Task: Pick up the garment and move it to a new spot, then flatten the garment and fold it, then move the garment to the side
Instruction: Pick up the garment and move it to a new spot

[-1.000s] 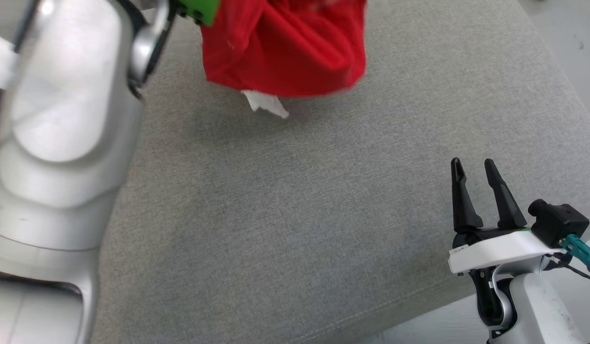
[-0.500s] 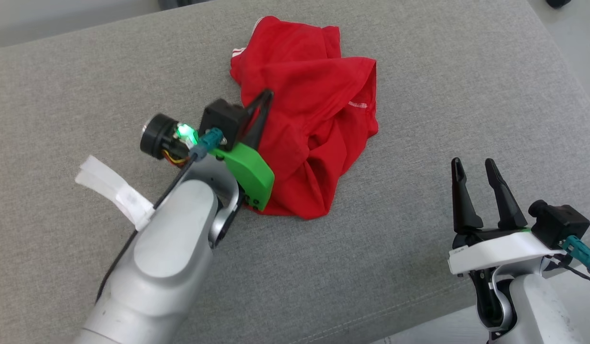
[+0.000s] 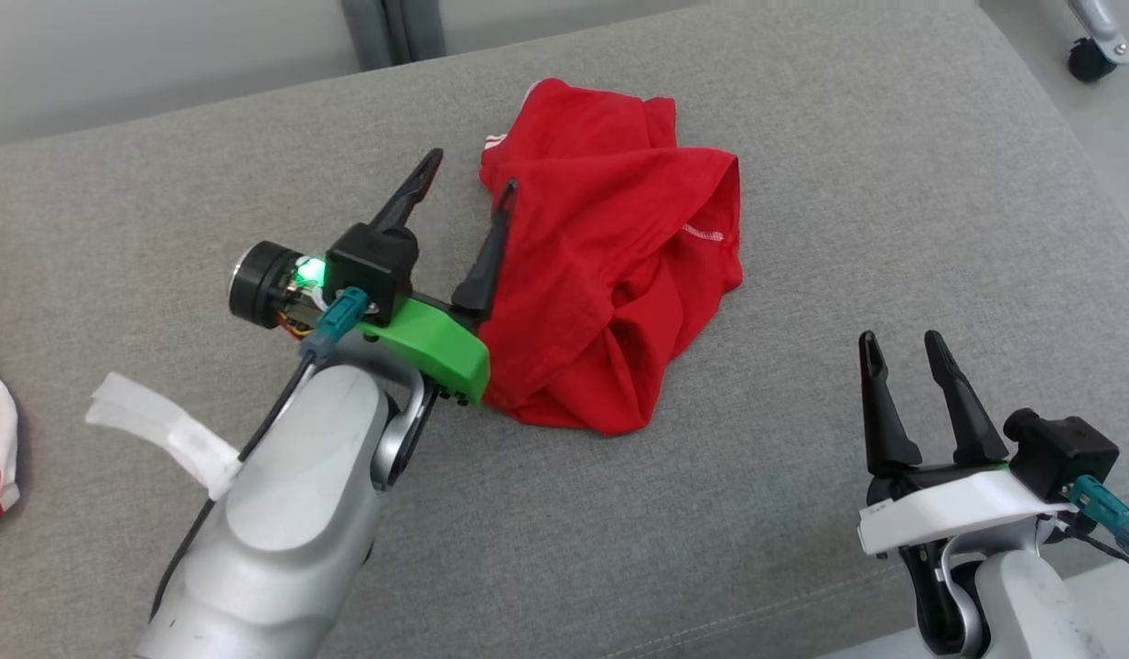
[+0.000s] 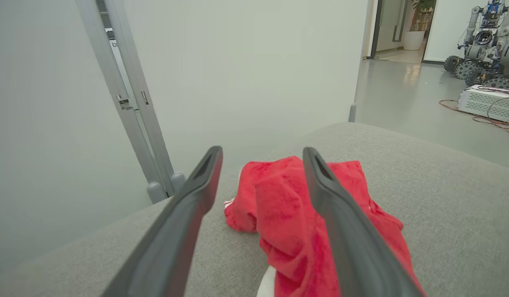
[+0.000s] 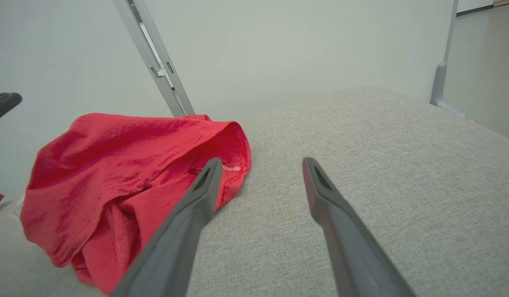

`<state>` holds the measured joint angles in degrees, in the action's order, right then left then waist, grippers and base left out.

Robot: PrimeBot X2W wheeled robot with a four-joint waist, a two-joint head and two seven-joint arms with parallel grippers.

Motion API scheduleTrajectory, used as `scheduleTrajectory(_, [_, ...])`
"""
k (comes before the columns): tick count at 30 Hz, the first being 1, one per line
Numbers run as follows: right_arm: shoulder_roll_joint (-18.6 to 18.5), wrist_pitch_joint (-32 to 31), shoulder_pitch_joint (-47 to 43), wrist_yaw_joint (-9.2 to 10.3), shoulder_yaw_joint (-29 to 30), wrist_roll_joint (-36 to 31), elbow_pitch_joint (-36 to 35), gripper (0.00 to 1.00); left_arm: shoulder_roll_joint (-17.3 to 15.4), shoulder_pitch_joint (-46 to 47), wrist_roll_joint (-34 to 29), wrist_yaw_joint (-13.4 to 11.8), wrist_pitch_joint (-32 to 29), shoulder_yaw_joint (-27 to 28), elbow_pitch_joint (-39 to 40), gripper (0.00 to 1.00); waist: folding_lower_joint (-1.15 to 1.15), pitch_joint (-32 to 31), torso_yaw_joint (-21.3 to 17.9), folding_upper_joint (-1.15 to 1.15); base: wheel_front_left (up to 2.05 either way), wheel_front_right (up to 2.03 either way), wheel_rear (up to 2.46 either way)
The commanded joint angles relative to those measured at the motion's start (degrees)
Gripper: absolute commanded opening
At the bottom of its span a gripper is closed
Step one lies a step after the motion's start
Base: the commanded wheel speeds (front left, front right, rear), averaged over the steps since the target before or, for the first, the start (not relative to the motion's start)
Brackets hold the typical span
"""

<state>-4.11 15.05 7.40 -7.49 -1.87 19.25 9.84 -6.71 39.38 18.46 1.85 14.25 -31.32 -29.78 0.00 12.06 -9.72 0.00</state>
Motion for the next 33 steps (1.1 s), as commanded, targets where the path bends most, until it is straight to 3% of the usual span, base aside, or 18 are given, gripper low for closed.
scheduleTrajectory(1, [-0.27,0.18,-0.68,0.0,0.0,-0.73,-0.25,1.0,-0.85,-2.02,0.7,-0.58,0.61,0.87,0.62,1.0,0.0,-2.2,2.03,0.0,0.0,0.0,0.0])
scheduleTrajectory(15, [-0.68,-1.1,-3.51,0.01,-0.23,-2.68,-1.81,1.0,-7.39,-16.16,0.35,-4.79,0.89,11.44,12.82,1.0,0.0,-7.46,8.79,0.0,0.0,0.0,0.0])
scheduleTrajectory(26, [-1.22,-3.36,-6.23,0.01,-1.0,-4.01,-4.69,1.0,-7.34,-31.3,1.22,-6.16,0.9,19.74,21.18,1.0,0.0,-10.29,10.39,0.0,0.0,0.0,0.0])
scheduleTrajectory(33, [-1.22,-4.24,-7.53,0.0,-0.9,-4.3,-5.78,1.0,-6.09,-37.31,0.5,-4.96,0.9,22.76,23.26,1.0,0.0,-11.0,10.56,0.0,0.0,0.0,0.0])
